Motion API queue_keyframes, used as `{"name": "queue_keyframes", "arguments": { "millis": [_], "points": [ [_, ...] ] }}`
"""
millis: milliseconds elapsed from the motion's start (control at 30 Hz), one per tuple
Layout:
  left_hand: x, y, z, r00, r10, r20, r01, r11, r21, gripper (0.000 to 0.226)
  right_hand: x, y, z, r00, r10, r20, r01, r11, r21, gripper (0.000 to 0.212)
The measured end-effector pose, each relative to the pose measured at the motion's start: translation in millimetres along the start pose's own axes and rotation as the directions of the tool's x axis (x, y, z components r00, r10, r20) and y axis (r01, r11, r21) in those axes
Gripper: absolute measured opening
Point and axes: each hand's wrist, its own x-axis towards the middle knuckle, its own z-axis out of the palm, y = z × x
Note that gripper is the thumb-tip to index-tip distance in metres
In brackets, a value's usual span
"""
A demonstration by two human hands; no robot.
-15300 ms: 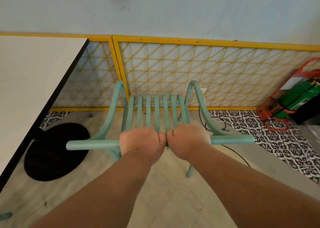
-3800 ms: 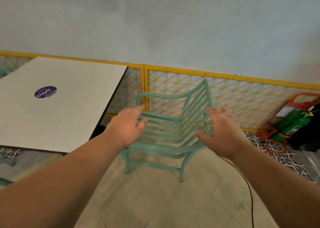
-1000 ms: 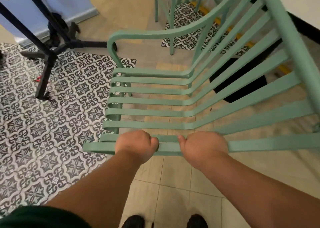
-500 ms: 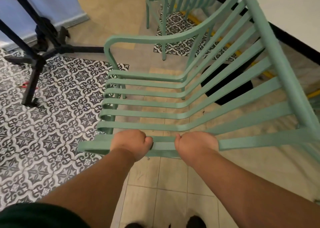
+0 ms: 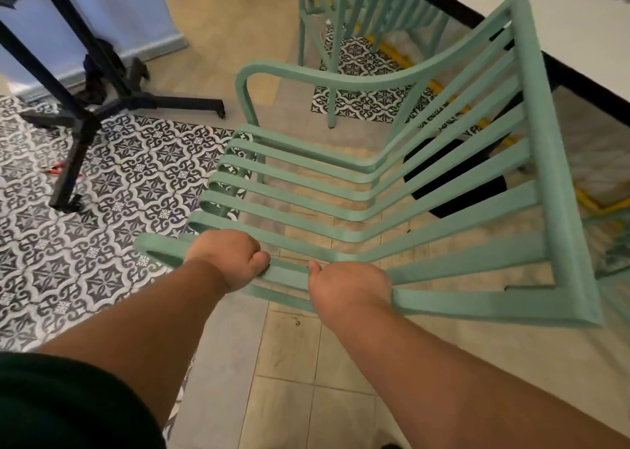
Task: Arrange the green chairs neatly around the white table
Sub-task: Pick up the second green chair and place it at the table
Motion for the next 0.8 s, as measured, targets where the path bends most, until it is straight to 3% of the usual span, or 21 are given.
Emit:
{"name": "queue_keyframes", "arguments": {
  "millis": [267, 333, 367, 433, 467, 567, 600, 700, 800],
  "points": [
    [1.1, 6.2, -3.4, 0.997, -0.004, 0.078, 0.006, 1.0, -0.02, 0.043, 1.5, 0.0, 0.6, 0.999, -0.046, -0.017, 0.045, 0.997, -0.063, 0.059],
    [-1.6, 11.7, -5.7, 0.999, -0.001, -0.051, -0.003, 0.997, -0.073, 0.036, 3.4, -1.5, 2.8, 0.998, -0.062, -0.02, 0.06, 0.994, -0.092, 0.054],
    [-5.2, 18.1, -7.3, 0.991, -0.009, -0.135, -0.018, 0.98, -0.196, 0.032, 4.1, -1.6, 3.4, 0.998, -0.064, -0.018, 0.062, 0.993, -0.096, 0.051],
    [-11.3, 40.4, -15.3, 0.974, -0.056, -0.22, -0.071, 0.846, -0.529, 0.032, 3.0, -1.2, 1.0, 0.998, -0.058, -0.012, 0.056, 0.994, -0.096, 0.046],
    [-12.2, 54.2, -18.9, 0.977, -0.084, -0.196, -0.067, 0.749, -0.659, 0.034, 1.0, -1.6, -1.4, 0.998, -0.06, 0.002, 0.06, 0.993, -0.098, 0.043],
    [-12.0, 83.8, -20.0, 0.982, -0.188, -0.034, 0.07, 0.521, -0.851, 0.042, -3.5, -2.8, -5.5, 0.996, -0.073, 0.043, 0.077, 0.992, -0.102, 0.035],
    [-14.2, 85.8, -15.6, 0.975, -0.224, 0.001, 0.119, 0.516, -0.848, 0.045, -4.8, -4.3, -5.7, 0.997, -0.07, 0.044, 0.073, 0.993, -0.088, 0.032],
    [-15.7, 87.2, -0.8, 0.985, -0.131, -0.113, 0.052, 0.847, -0.528, 0.058, -2.8, -2.3, -7.5, 0.997, -0.056, 0.05, 0.059, 0.996, -0.06, 0.03],
    [-10.4, 89.6, 3.9, 0.991, -0.088, -0.102, 0.042, 0.919, -0.392, 0.058, -3.0, 1.1, -11.2, 0.99, -0.104, 0.09, 0.11, 0.992, -0.064, 0.033]
  ]
}}
